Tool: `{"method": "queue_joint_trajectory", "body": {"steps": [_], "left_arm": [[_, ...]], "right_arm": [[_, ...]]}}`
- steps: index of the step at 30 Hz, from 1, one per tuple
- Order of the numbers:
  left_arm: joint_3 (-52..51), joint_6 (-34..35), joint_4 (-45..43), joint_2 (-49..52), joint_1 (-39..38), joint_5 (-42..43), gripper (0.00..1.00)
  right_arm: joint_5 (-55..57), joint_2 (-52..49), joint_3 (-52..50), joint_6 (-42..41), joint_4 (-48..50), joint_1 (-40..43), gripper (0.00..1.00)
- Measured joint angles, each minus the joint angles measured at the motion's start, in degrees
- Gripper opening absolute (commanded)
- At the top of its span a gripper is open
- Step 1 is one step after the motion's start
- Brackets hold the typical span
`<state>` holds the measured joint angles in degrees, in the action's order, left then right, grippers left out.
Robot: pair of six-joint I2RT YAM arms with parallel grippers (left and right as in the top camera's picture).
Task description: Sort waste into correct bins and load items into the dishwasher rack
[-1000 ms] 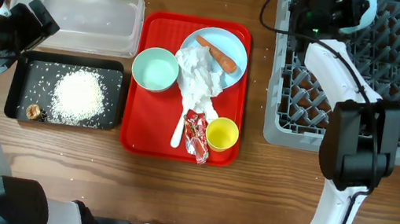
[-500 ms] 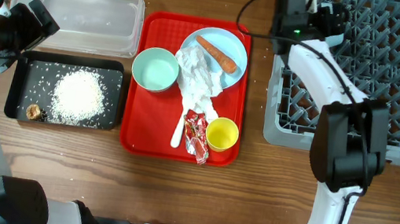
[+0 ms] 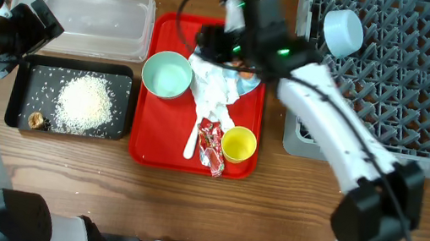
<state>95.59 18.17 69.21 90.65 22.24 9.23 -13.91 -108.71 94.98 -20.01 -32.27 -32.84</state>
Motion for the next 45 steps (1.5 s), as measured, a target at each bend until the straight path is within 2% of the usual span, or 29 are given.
{"method": "queue_joint_trajectory", "body": {"steps": [4, 8, 12, 15, 18, 19, 21, 22, 24, 27, 28, 29, 31, 32, 39, 42, 45], "left_arm": [[0.0, 0.0, 0.7, 0.0, 0.0, 0.0, 1.00], [0.0, 0.0, 1.1, 0.0, 0.0, 0.0, 1.00], [0.0, 0.0, 1.3, 0.0, 0.0, 0.0, 1.00], [0.0, 0.0, 1.4, 0.0, 0.0, 0.0, 1.00], [0.0, 0.0, 1.4, 0.0, 0.0, 0.0, 1.00], [0.0, 0.0, 1.4, 0.0, 0.0, 0.0, 1.00], [0.0, 0.0, 1.4, 0.0, 0.0, 0.0, 1.00], [0.0, 0.0, 1.4, 0.0, 0.0, 0.0, 1.00], [0.0, 0.0, 1.4, 0.0, 0.0, 0.0, 1.00], [0.0, 0.0, 1.6, 0.0, 0.0, 0.0, 1.00], [0.0, 0.0, 1.6, 0.0, 0.0, 0.0, 1.00], [0.0, 0.0, 1.6, 0.0, 0.0, 0.0, 1.00], [0.0, 0.0, 1.7, 0.0, 0.0, 0.0, 1.00], [0.0, 0.0, 1.7, 0.0, 0.0, 0.0, 1.00], [0.0, 0.0, 1.8, 0.0, 0.0, 0.0, 1.00], [0.0, 0.0, 1.8, 0.0, 0.0, 0.0, 1.00], [0.0, 0.0, 1.8, 0.0, 0.0, 0.0, 1.00]], "right_arm": [[-0.1, -8.0, -0.6, -13.9, -7.4, -7.9, 0.50], [1.5, -11.3, -0.9, -18.8, -7.2, -9.9, 0.50], [2.6, -13.6, -0.9, -21.8, -2.1, -9.7, 0.48], [3.3, -14.7, -0.9, -23.2, -0.3, -9.8, 0.24], [3.7, -15.5, -0.9, -24.4, -0.2, -9.7, 0.11], [3.7, -15.7, -0.9, -24.7, -0.3, -9.7, 0.10], [3.7, -16.2, -0.9, -25.4, -0.3, -9.7, 0.10], [3.7, -16.4, -0.9, -25.4, -0.3, -9.7, 0.13], [3.7, -16.7, -0.9, -25.9, -0.3, -9.7, 0.30], [3.9, -17.3, -0.9, -27.2, 1.8, -9.7, 0.31], [3.9, -17.4, -0.9, -27.3, 2.7, -9.7, 0.31], [3.9, -17.5, -0.9, -27.3, 3.8, -9.7, 0.26], [4.1, -17.7, -0.9, -27.5, 5.8, -9.7, 0.08], [4.3, -17.7, -0.9, -27.5, 6.1, -9.7, 0.04], [1.8, -17.7, -0.9, -27.9, 3.1, -9.2, 0.04], [0.7, -15.3, -0.9, -24.1, -2.4, -8.0, 0.04], [1.2, -10.5, -0.9, -20.3, -3.5, -6.2, 0.04]]}}
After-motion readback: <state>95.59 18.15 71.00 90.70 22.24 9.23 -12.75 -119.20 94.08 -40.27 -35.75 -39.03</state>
